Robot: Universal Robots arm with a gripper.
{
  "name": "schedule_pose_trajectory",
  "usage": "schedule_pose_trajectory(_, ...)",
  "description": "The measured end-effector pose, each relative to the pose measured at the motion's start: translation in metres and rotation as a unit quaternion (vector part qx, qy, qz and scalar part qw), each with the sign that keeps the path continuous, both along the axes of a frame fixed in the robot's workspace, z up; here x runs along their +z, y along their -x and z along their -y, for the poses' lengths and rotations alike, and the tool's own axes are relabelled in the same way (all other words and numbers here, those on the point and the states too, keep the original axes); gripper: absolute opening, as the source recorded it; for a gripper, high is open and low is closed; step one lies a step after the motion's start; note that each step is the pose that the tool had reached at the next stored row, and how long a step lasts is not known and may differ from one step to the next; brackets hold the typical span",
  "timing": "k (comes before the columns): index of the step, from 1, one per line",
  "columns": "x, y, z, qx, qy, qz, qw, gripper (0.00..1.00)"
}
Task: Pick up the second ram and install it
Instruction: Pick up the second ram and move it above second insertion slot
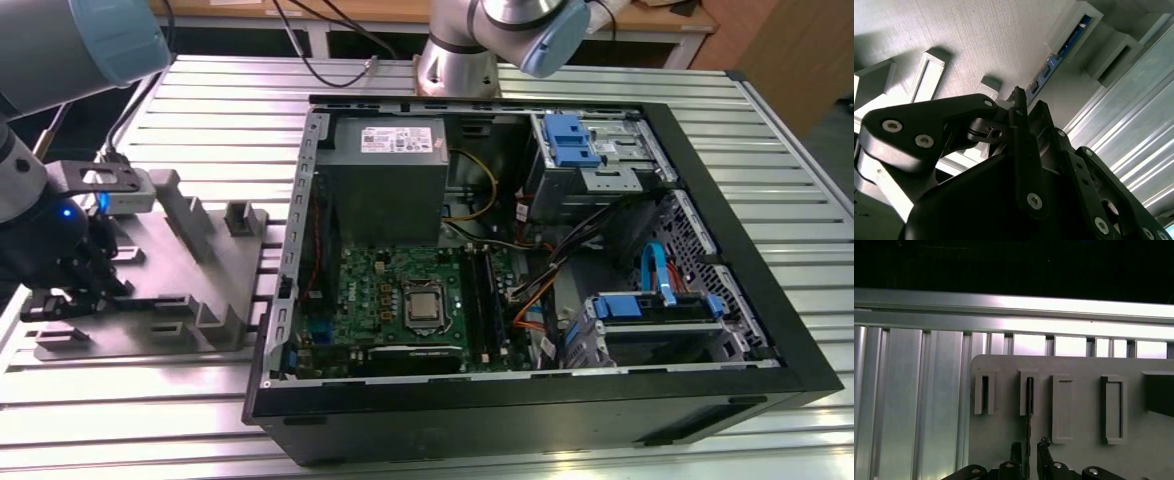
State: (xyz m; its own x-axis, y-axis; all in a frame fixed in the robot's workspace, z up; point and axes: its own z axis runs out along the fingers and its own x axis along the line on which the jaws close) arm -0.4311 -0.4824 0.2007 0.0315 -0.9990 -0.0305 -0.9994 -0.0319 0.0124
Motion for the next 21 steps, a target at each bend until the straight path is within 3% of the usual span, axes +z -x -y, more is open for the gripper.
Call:
schedule_pose_trajectory(2, 0.0002, 0.0000, 0.0000, 0.000, 0.0000, 0.0000, 1.0000, 0.25)
schedule_pose_trajectory(3, 0.0003, 0.0000, 0.0000, 0.000, 0.0000, 0.0000, 1.0000, 0.19)
schedule_pose_trajectory(12, 0.0010, 0.0000, 0.0000, 0.000, 0.0000, 0.0000, 1.0000, 0.19)
schedule_pose_trajectory(14, 0.0011, 0.0000, 0.0000, 0.000, 0.0000, 0.0000, 1.0000, 0.18)
schedule_pose_trajectory(15, 0.0012, 0.0000, 0.0000, 0.000, 0.0000, 0.0000, 1.0000, 0.11)
schedule_pose_trajectory(21, 0.0017, 0.0000, 0.0000, 0.000, 0.0000, 0.0000, 1.0000, 0.11)
